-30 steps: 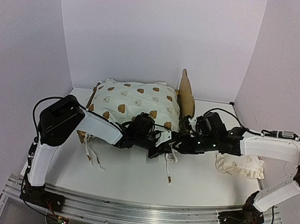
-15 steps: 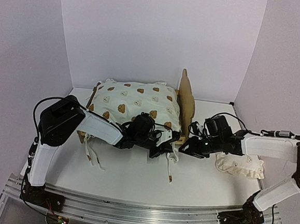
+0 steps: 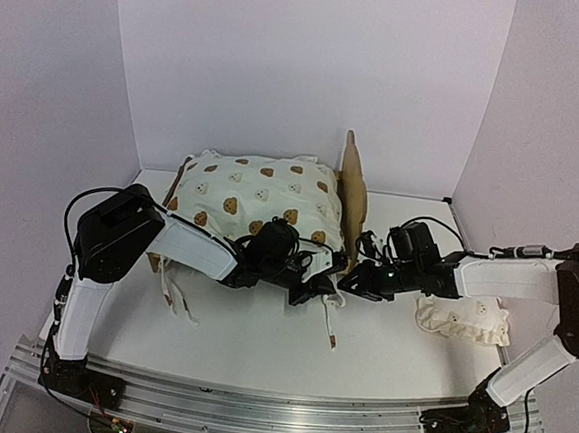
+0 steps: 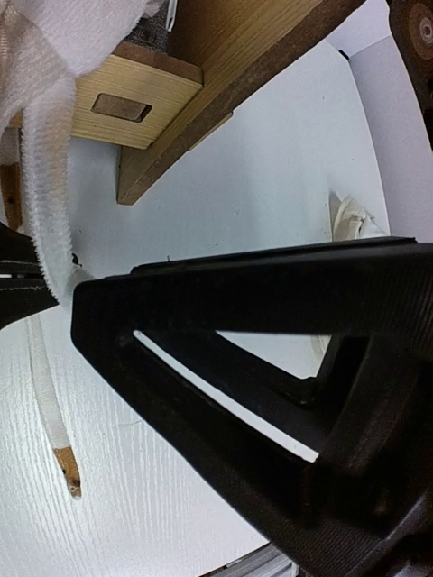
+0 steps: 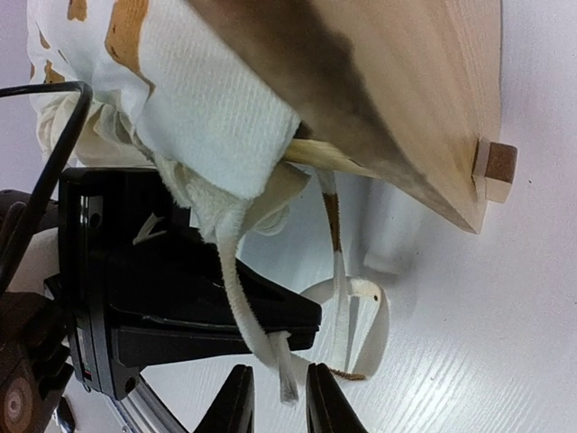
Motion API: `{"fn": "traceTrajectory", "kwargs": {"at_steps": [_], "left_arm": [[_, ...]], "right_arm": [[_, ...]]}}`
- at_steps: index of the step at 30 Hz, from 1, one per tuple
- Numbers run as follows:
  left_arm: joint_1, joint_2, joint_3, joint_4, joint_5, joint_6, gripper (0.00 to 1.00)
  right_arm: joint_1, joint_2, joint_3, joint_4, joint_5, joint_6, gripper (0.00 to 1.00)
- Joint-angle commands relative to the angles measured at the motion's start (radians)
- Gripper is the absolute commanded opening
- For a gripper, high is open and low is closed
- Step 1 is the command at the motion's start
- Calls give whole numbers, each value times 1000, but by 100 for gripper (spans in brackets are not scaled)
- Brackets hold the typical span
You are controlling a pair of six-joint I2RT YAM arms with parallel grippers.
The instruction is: Set up the pet bed
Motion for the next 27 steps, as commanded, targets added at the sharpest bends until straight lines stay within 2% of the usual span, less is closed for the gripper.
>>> {"fn": "traceTrajectory", "kwargs": {"at_steps": [1,4,8,12,13,16,18,21,27], "left_arm": [[-3,11,19,57,0,-48,0],[-3,12,19,59,-14,-53,0],[-3,10,16,52,-18,-42,0],[-4,5,12,21,-25,-16,0],[-3,1,10,8,-36,-10,4],[-2,-27,-10,-10,-119,-33,29],[-2,-60,-27,-22,-220,-111,43],[-3,-121,-48,-89,-322,-323,53],[-57,-192,-122,-178,-336,-633,69]], "right_arm": [[2,35,13,13,-44,28,20],[3,36,6,12,-48,33,16],[3,17,-7,12,-17,35,0],[2,-8,-12,12,9,37,0],[2,-15,-12,11,14,37,0],[3,-33,-9,-3,42,43,0],[3,-46,-7,-10,66,54,0],[4,-63,-7,-9,97,76,0],[6,-58,-17,-8,130,117,0]]}}
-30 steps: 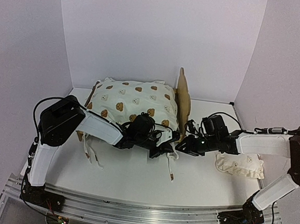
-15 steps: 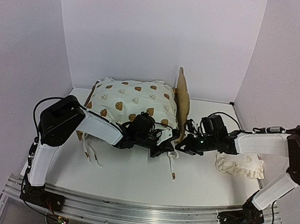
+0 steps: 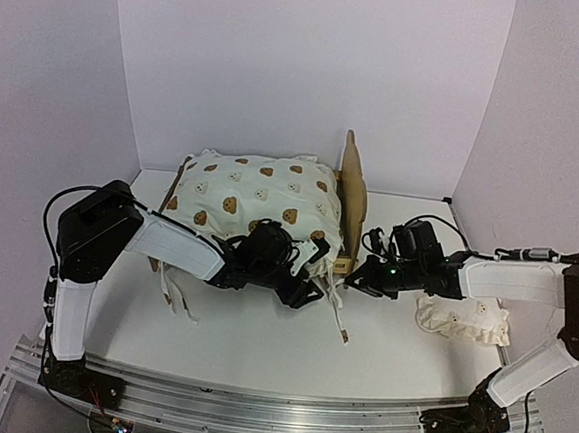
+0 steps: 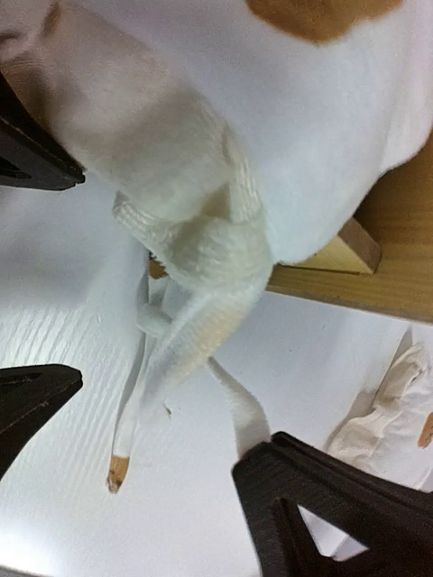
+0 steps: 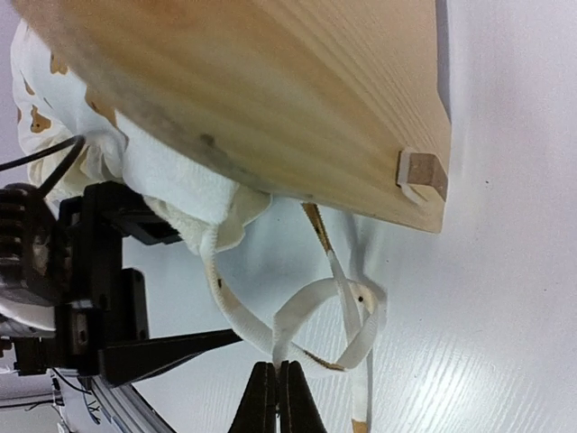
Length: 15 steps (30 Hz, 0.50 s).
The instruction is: Set up the pet bed
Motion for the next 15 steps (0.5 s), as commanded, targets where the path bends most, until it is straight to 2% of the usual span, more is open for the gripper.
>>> {"fn": "traceTrajectory", "kwargs": {"at_steps": [1,4,7,15], "left_arm": [[-59,-93,-40,-54,-51,-291,69],[-103,-71,-56,-10,-61,-373,69],[-142,-25,-29,-2,-119,-475,76],[-210,142,179,-181,-283,-726,90]], "right_arm": [[5,-21,-13,1,39,43,0],[15,-21,-10,13,45,51,0],[21,-31,-19,35,55,65,0],[24,-71,-57,55,115,103,0]]}}
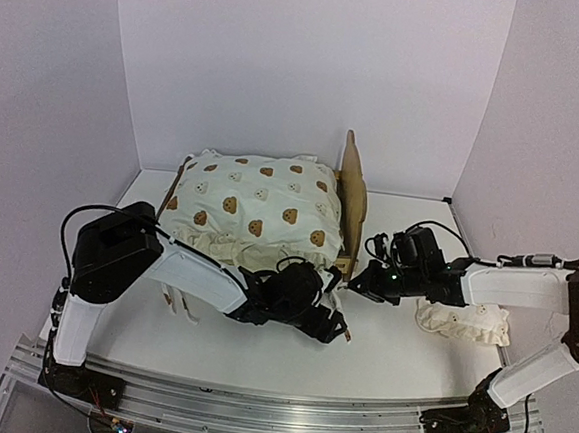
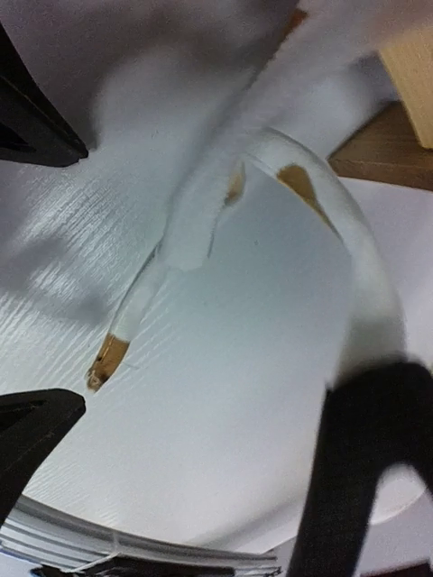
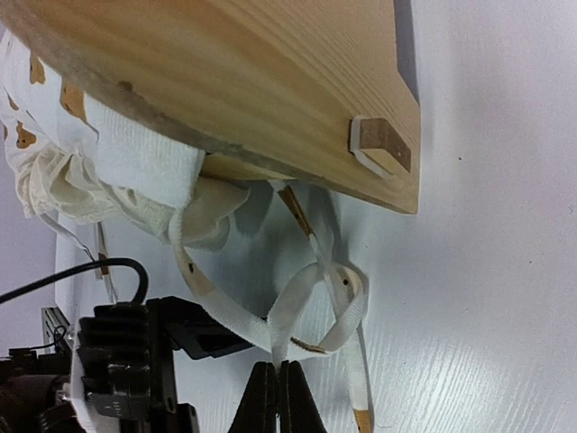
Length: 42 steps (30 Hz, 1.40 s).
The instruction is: Set up the pet bed
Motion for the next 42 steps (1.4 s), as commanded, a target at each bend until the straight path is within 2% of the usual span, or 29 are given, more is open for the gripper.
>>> {"fn": "traceTrajectory", "kwargs": {"at_steps": [1,6,10,13,19,26,31,33,37,42], "left_arm": [[-23,102,143,-119,-137,-189,93],[-48,209,327,-297,-234,-222,99],[-58,272,450,-516,-246,-192,92],[-58,295,477,-641,-278,-141,89],[-82,305,446,-680,-333,-26,90],[-82,388,559,-734,-335,-59,92],[-78,228,418,-632,-301,-29,93],[-64,187,371,-652,-303,7,93],[-20,100,164,-647,-350,106,93],[26,42,126,-613,-375,162,93]], "right_arm": [[3,-37,-12,42,39,29,0],[3,-51,-23,47,60,5,0],[3,-77,-26,50,90,-12,0],[3,-84,-17,51,95,-29,0],[3,-66,-12,75,86,-41,0],[3,-66,-22,82,67,-42,0],[4,-51,-26,88,54,-29,0],[4,-53,-33,101,50,-21,0],[3,-66,-39,107,41,-25,0],[4,-63,-37,107,17,-21,0]]}}
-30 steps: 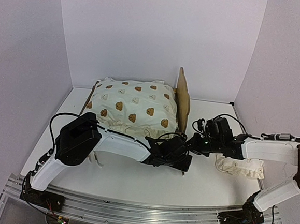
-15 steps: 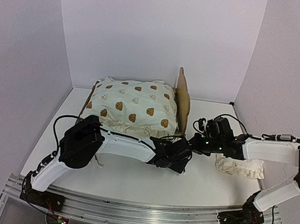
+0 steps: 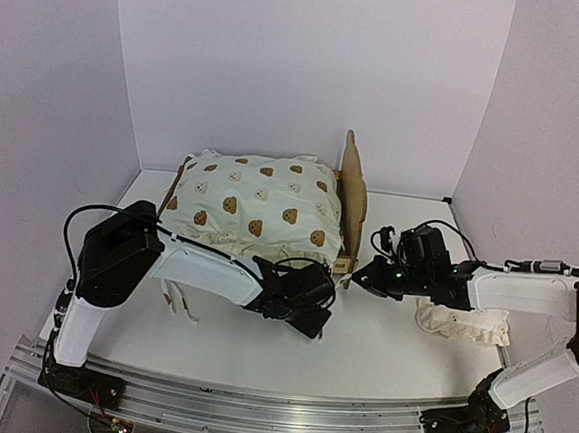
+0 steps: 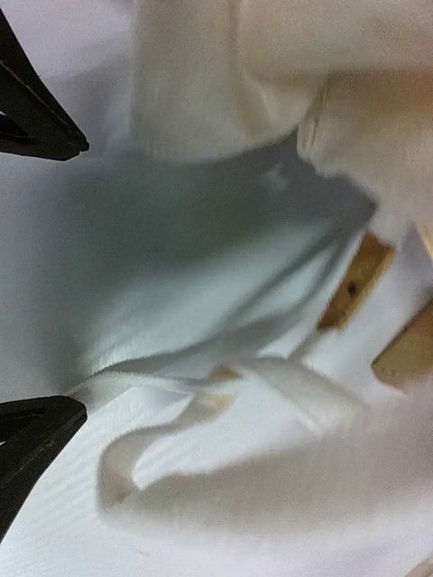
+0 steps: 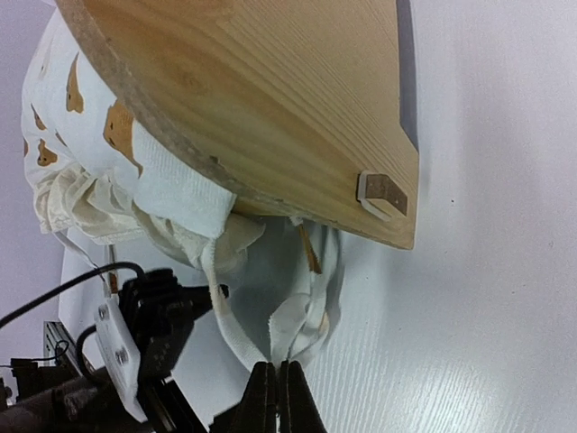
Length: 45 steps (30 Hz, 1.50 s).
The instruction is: Set up the pet bed
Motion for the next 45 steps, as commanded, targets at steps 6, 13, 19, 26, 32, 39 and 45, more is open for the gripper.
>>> {"fn": "traceTrajectory", "kwargs": {"at_steps": [6,13,19,26,32,39,45], "left_arm": [[-12,-102,-79,53,38,206,96],[-54,-144,-96,54,44,140,99],[-60,-139,-89,107,82,157,100],[-89,-71,-47,4,84,163,99],[-99,-64,-43,72,90,200,100],[-99,-41,-37,140,101,240,99],[-98,15,-26,26,114,225,80]], "right_arm": [[3,23,6,52,-52,17,0],[3,38,19,56,-63,11,0],[3,47,26,56,-68,12,0],[3,46,26,55,-65,5,0],[3,57,24,56,-67,3,0],[3,53,23,54,-67,-1,0],[3,43,18,55,-63,-1,0]]}}
